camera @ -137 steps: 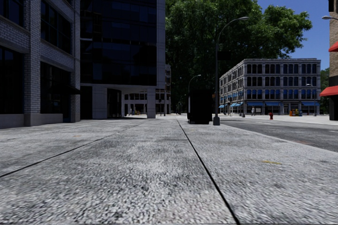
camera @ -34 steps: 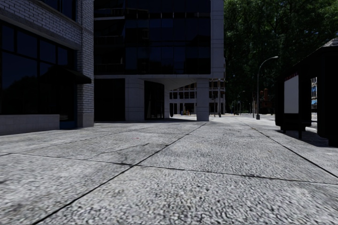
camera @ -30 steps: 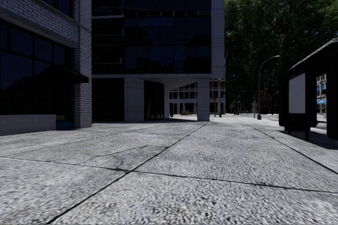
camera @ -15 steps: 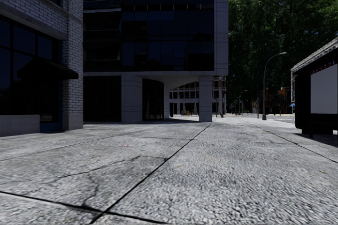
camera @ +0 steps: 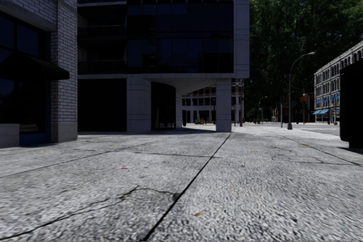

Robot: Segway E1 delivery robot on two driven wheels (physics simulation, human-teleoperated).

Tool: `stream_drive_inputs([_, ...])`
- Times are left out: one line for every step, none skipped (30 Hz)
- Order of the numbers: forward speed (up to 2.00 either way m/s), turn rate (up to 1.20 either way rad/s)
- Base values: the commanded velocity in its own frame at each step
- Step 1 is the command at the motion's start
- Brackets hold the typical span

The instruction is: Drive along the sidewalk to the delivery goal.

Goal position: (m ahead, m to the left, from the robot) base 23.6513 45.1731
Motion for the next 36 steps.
stream_drive_inputs([2.0, 0.0])
stream_drive_inputs([2.0, 0.0])
stream_drive_inputs([2.0, 0.0])
stream_drive_inputs([2.0, 0.0])
stream_drive_inputs([2.0, 0.0])
stream_drive_inputs([2.0, 0.0])
stream_drive_inputs([2.0, 0.0])
stream_drive_inputs([2.0, 0.0])
stream_drive_inputs([2.0, 0.0])
stream_drive_inputs([2.0, 0.0])
stream_drive_inputs([2.0, 0.0])
stream_drive_inputs([2.0, 0.0])
stream_drive_inputs([2.0, 0.0])
stream_drive_inputs([2.0, 0.0])
stream_drive_inputs([2.0, 0.0])
stream_drive_inputs([2.0, 0.0])
stream_drive_inputs([2.0, 0.0])
stream_drive_inputs([2.0, 0.0])
stream_drive_inputs([2.0, 0.0])
stream_drive_inputs([2.0, 0.0])
stream_drive_inputs([2.0, 0.0])
stream_drive_inputs([2.0, 0.0])
stream_drive_inputs([2.0, 0.0])
stream_drive_inputs([2.0, 0.0])
stream_drive_inputs([2.0, 0.0])
stream_drive_inputs([2.0, 0.0])
stream_drive_inputs([2.0, 0.0])
stream_drive_inputs([2.0, 0.0])
stream_drive_inputs([2.0, 0.0])
stream_drive_inputs([2.0, 0.0])
stream_drive_inputs([2.0, 0.0])
stream_drive_inputs([2.0, 0.0])
stream_drive_inputs([2.0, 0.0])
stream_drive_inputs([2.0, 0.0])
stream_drive_inputs([2.0, 0.0])
stream_drive_inputs([2.0, 0.0])
